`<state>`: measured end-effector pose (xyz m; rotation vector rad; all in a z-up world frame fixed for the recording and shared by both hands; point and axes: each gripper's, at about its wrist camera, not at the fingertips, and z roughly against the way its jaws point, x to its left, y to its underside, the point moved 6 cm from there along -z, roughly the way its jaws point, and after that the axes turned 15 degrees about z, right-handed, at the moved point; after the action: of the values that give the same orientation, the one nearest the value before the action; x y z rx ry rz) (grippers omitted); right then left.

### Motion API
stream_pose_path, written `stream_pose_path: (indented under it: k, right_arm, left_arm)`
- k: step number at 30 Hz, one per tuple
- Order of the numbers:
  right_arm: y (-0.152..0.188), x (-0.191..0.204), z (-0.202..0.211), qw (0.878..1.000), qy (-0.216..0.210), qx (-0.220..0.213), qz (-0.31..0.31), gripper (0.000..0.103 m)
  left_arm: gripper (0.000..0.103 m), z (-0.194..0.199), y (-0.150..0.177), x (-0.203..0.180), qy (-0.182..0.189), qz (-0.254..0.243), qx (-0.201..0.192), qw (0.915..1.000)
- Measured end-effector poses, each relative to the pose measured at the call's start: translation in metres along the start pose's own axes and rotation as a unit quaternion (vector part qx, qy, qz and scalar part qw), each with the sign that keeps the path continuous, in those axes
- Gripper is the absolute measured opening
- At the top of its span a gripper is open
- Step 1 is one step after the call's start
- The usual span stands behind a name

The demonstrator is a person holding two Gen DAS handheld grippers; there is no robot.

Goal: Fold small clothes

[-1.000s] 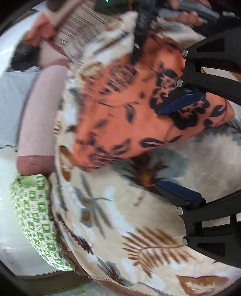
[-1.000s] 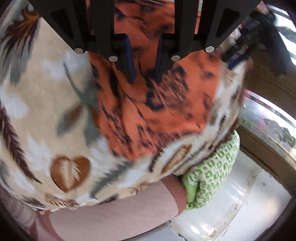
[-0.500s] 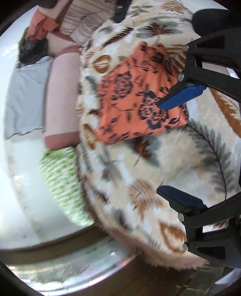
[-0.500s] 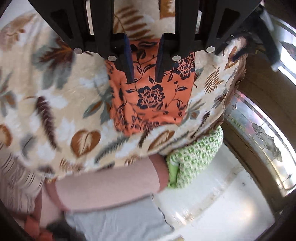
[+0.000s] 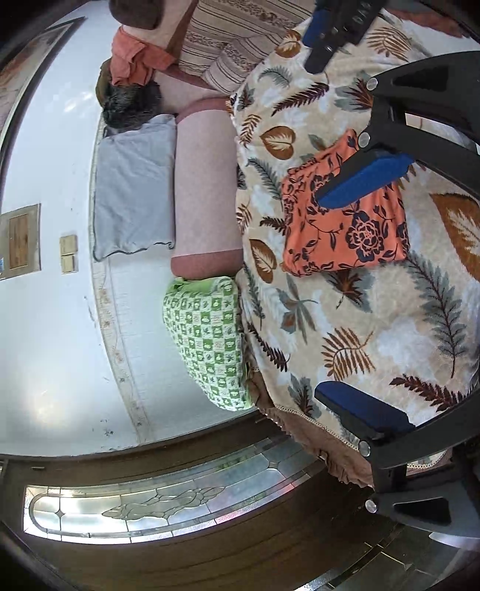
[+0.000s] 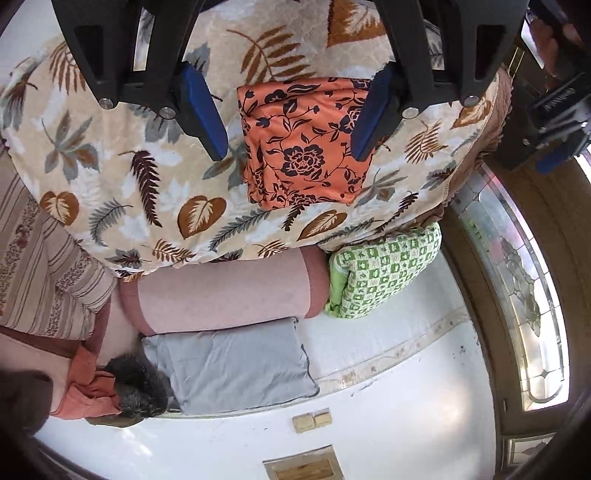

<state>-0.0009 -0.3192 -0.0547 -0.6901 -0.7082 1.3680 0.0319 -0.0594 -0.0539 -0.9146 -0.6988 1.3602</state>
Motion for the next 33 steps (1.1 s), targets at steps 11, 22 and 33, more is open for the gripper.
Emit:
stream_pose_path:
  k: [11, 22, 33]
  right_arm:
    - [0.006, 0.002, -0.002, 1.0, 0.004, 0.01, -0.003, 0.073]
    - [-0.006, 0.02, 0.01, 1.0, -0.013, -0.012, 0.012, 0.073]
    - [-0.007, 0.031, 0.013, 0.999, -0.022, -0.011, 0.021, 0.073]
  left_arm:
    - [0.1, 0.019, -0.017, 0.004, -0.009, 0.025, -0.021, 0.9994]
    - [0.1, 0.018, -0.019, 0.006, -0.014, 0.028, -0.016, 0.9994]
    - [0.1, 0.014, -0.019, 0.012, -0.02, 0.043, -0.008, 0.9989]
